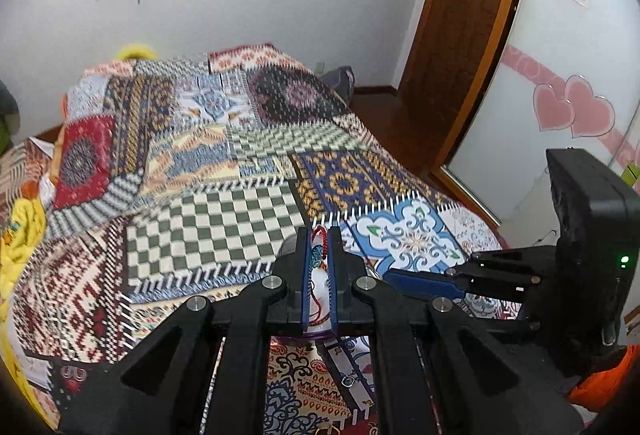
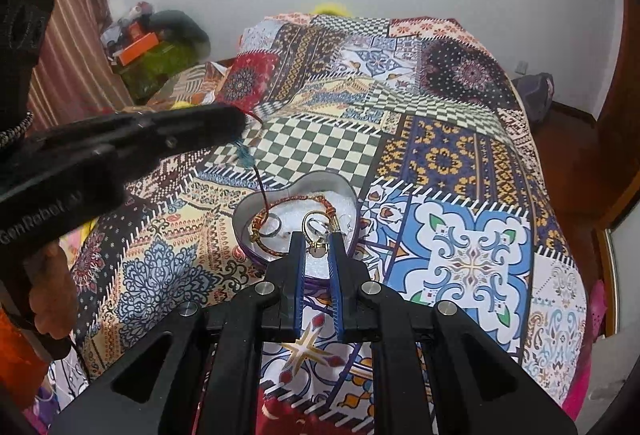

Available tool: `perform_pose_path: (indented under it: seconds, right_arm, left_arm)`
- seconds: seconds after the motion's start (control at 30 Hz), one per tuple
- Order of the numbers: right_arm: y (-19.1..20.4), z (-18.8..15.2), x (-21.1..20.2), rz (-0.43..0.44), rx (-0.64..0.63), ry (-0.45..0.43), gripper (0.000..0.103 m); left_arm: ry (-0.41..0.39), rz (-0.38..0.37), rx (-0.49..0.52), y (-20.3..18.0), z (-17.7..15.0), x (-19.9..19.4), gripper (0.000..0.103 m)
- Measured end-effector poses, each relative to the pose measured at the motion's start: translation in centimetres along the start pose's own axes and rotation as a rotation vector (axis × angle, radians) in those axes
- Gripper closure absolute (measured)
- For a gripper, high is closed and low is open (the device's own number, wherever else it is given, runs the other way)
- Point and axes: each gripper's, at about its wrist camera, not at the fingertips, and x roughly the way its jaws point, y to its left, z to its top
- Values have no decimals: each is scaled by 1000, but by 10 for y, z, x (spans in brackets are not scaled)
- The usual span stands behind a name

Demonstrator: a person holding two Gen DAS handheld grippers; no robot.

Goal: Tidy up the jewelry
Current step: 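Open both tools over the heart tin to drop the bracelet and earring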

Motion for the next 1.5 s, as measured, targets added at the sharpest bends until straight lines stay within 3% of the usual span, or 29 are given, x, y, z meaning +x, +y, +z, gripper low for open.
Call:
perform_pose_path:
  seconds: [0.27,0.73,1.13,1.5]
  right_arm:
    - [2,-1,17,17,-9,35,93]
    - [1,-2,33,28,-13,95,93]
    - [5,1,27,2,-35,87,93]
    - [11,5,6,-22,-37,64,90]
  left_arm:
    - [96,-20,-35,12,-14,29,97]
    - [161,-25,-46,16,-24,45,97]
    - [133,19,-11,13,-24,29,97]
    - [91,51,-12,13,-22,-2,83]
